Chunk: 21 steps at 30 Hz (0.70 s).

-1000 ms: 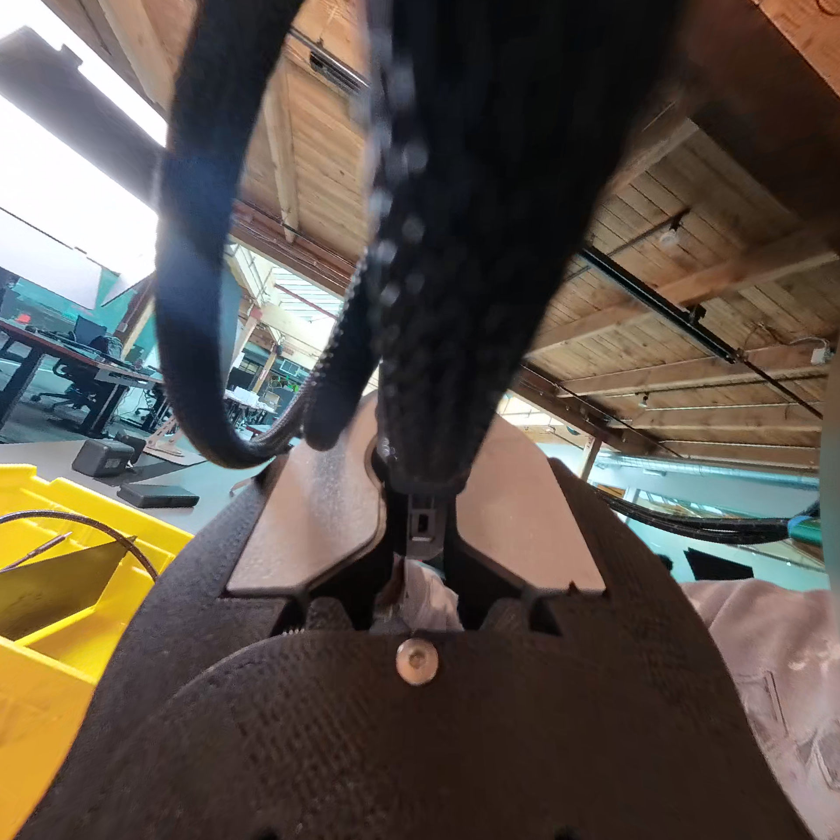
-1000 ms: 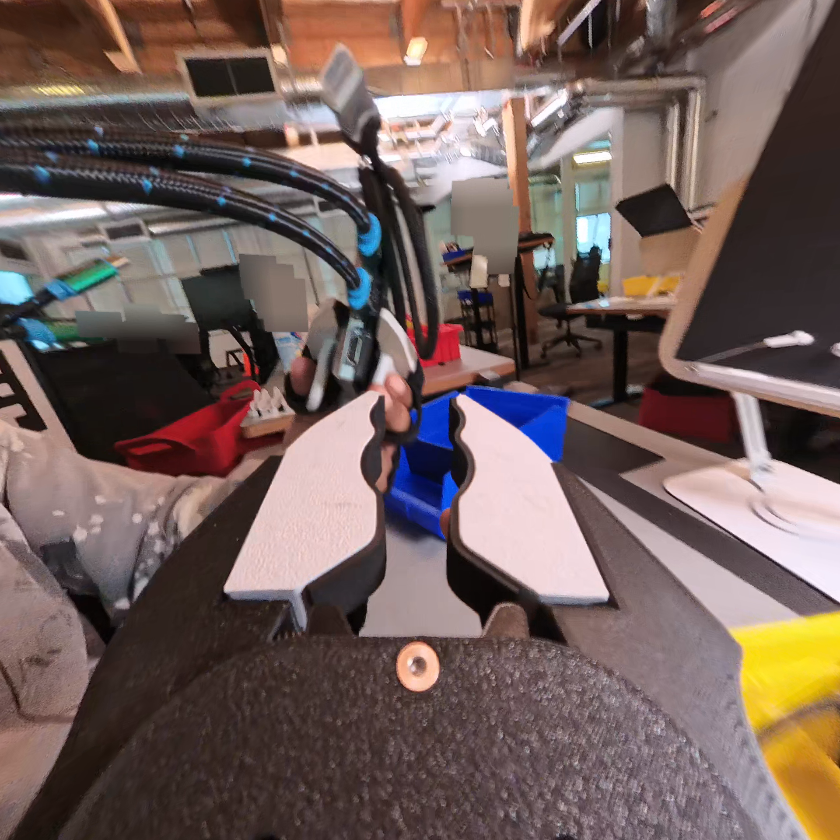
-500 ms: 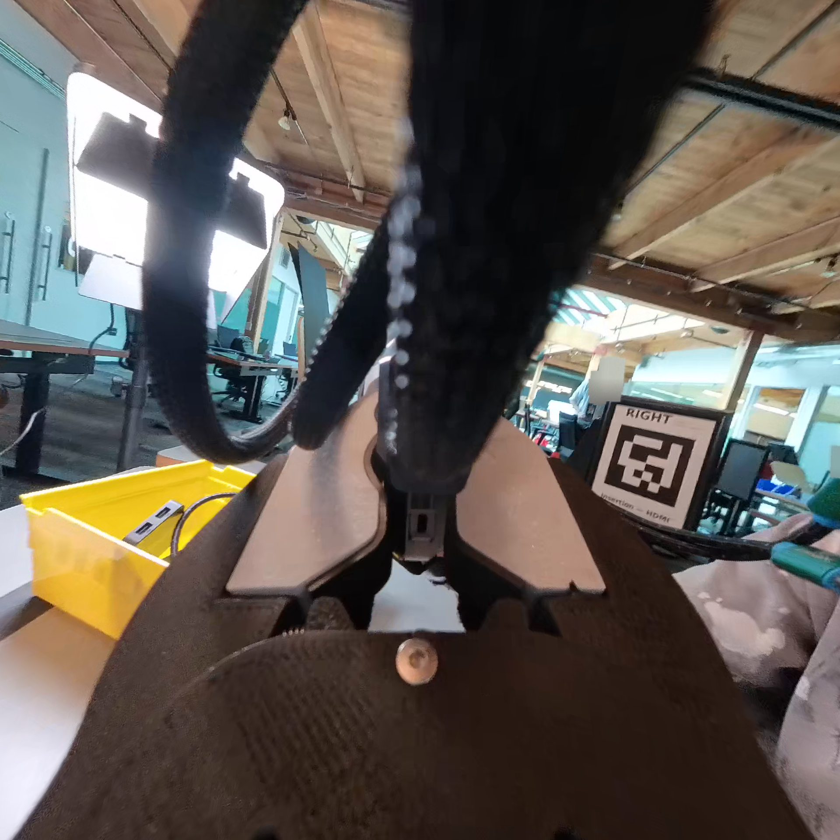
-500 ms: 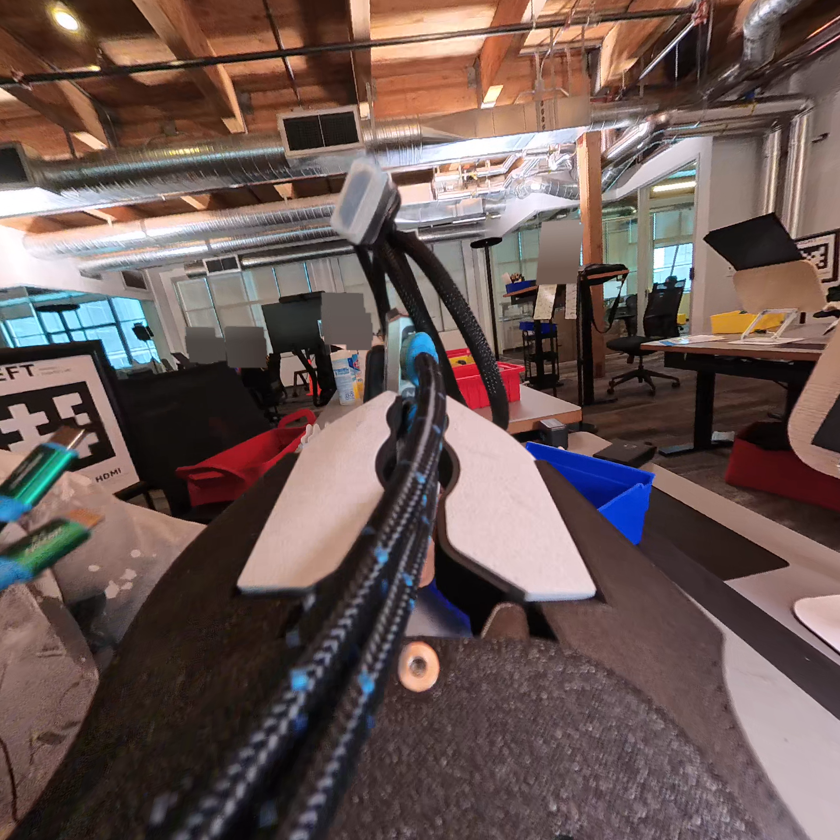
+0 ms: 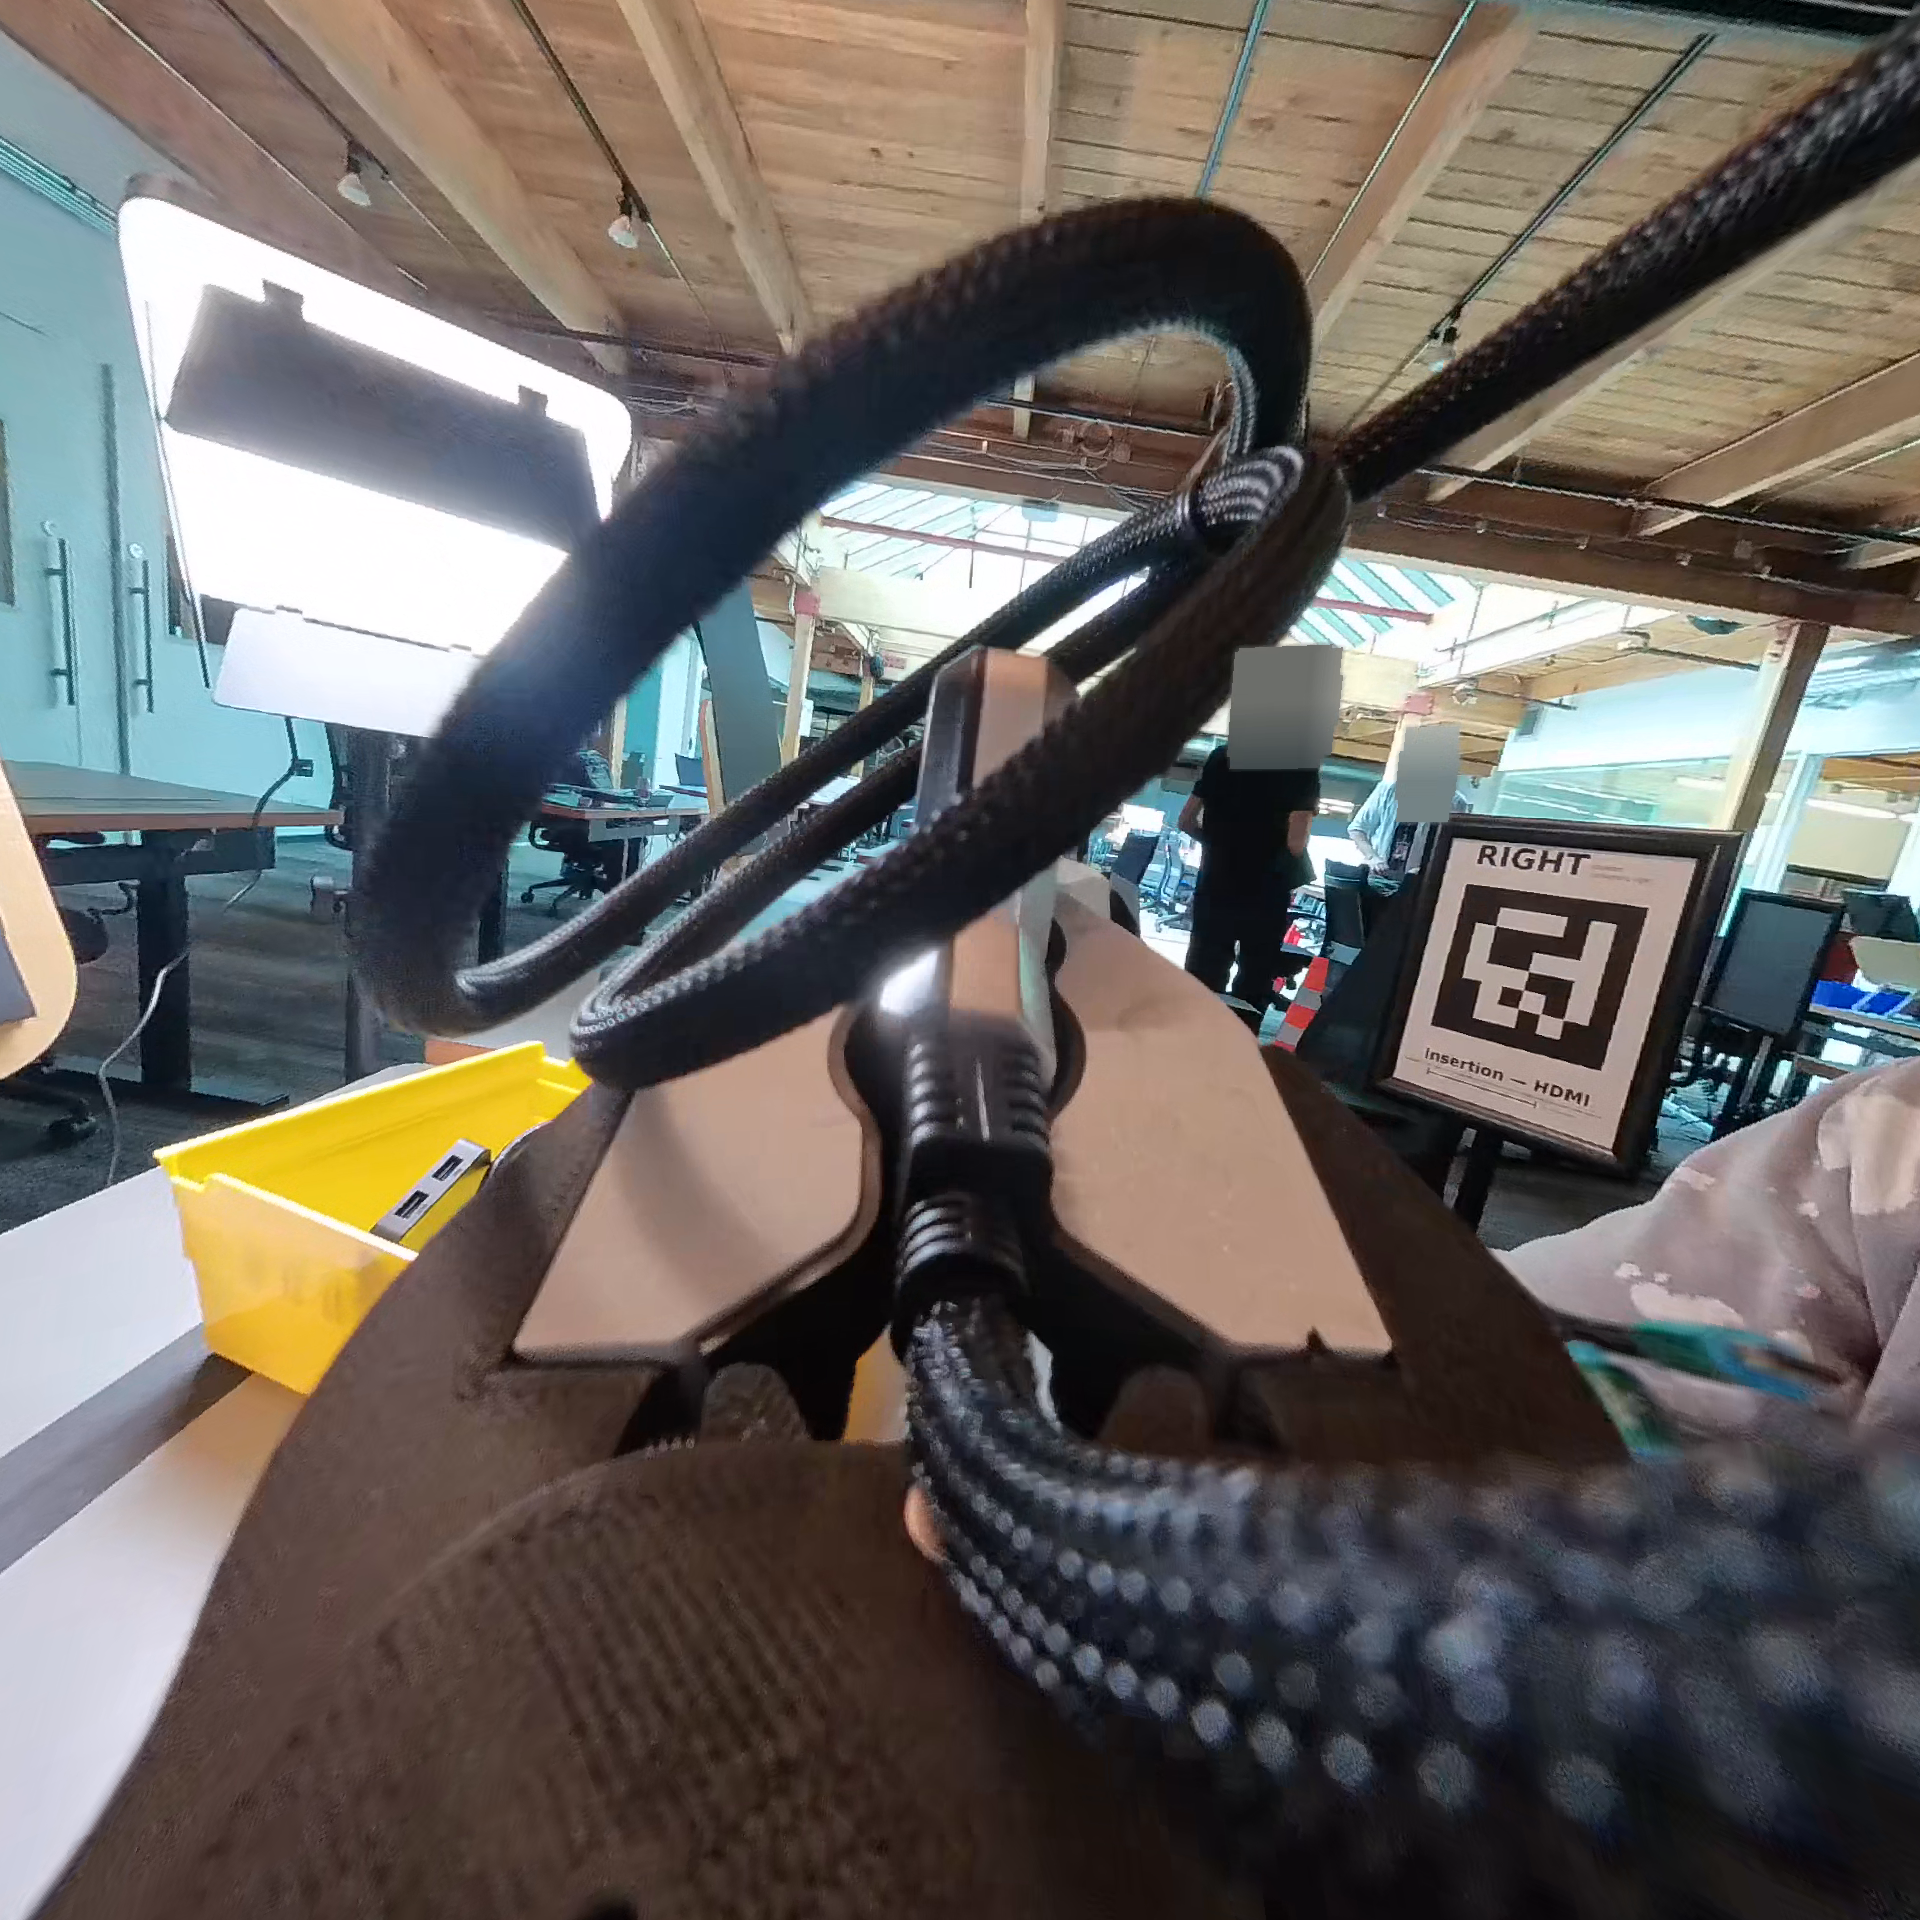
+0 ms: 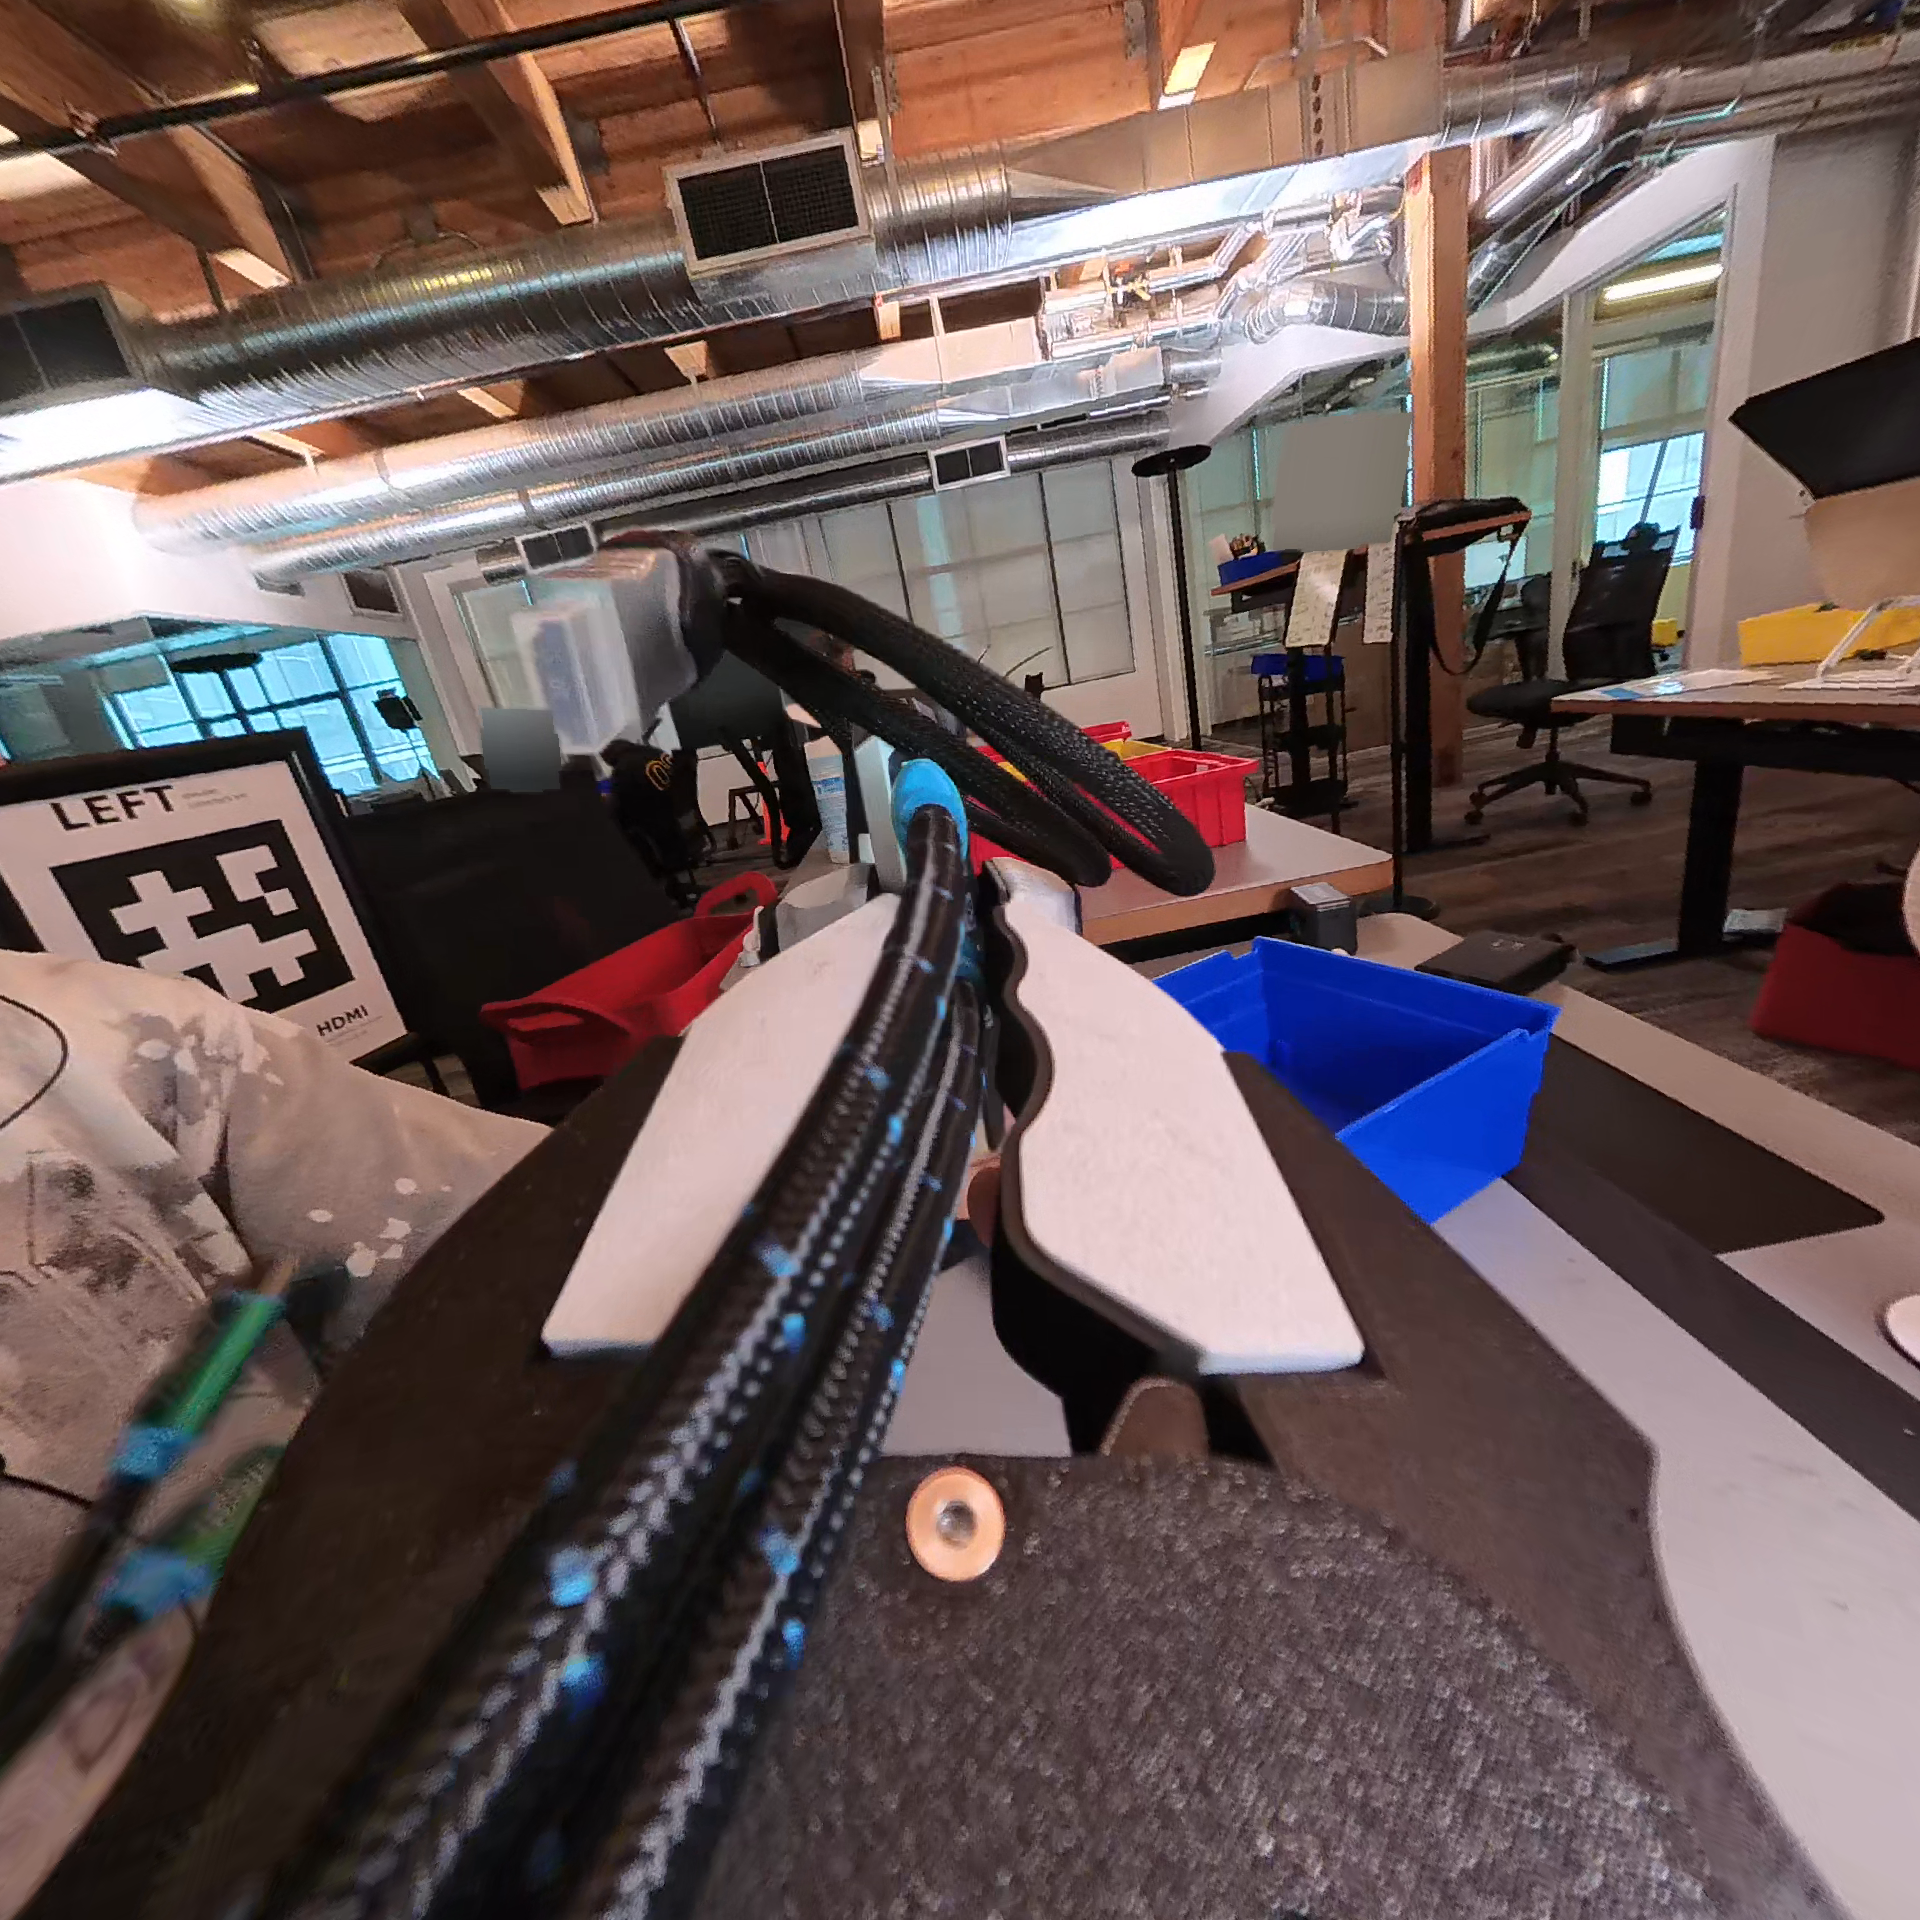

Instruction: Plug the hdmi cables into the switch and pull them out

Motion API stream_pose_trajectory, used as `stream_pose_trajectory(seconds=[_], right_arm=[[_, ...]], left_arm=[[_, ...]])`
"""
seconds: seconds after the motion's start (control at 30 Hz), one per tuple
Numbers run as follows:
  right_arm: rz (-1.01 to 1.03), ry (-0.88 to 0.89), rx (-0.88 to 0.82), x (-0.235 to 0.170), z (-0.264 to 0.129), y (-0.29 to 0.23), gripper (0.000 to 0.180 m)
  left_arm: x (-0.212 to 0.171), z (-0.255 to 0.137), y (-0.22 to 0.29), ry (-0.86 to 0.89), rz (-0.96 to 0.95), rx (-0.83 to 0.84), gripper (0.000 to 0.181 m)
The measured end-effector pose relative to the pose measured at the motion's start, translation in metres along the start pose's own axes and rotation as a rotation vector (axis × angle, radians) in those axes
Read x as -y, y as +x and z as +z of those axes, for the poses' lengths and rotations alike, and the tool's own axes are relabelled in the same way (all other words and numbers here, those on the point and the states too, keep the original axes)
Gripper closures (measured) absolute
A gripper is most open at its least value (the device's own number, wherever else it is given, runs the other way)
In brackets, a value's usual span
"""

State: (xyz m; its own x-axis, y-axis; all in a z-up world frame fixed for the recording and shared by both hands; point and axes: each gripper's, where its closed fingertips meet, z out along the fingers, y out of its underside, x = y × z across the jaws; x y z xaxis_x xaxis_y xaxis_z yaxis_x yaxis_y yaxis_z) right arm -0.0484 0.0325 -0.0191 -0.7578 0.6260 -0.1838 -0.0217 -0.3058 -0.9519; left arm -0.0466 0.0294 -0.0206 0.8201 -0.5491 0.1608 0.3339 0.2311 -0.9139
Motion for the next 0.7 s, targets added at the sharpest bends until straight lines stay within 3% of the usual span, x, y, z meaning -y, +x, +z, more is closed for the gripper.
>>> stream_pose_trajectory(seconds=[0.23,0.7], right_arm=[[-0.044,-0.032,-0.015,-0.0075,-0.0001,0.0009,0.169],[-0.037,-0.002,0.026,-0.0035,-0.0077,0.0016,0.17]], left_arm=[[0.0016,0.0002,-0.0043,0.083,-0.178,-0.038,0.156],[-0.0009,0.0009,-0.0039,-0.001,-0.123,-0.013,0.156]])
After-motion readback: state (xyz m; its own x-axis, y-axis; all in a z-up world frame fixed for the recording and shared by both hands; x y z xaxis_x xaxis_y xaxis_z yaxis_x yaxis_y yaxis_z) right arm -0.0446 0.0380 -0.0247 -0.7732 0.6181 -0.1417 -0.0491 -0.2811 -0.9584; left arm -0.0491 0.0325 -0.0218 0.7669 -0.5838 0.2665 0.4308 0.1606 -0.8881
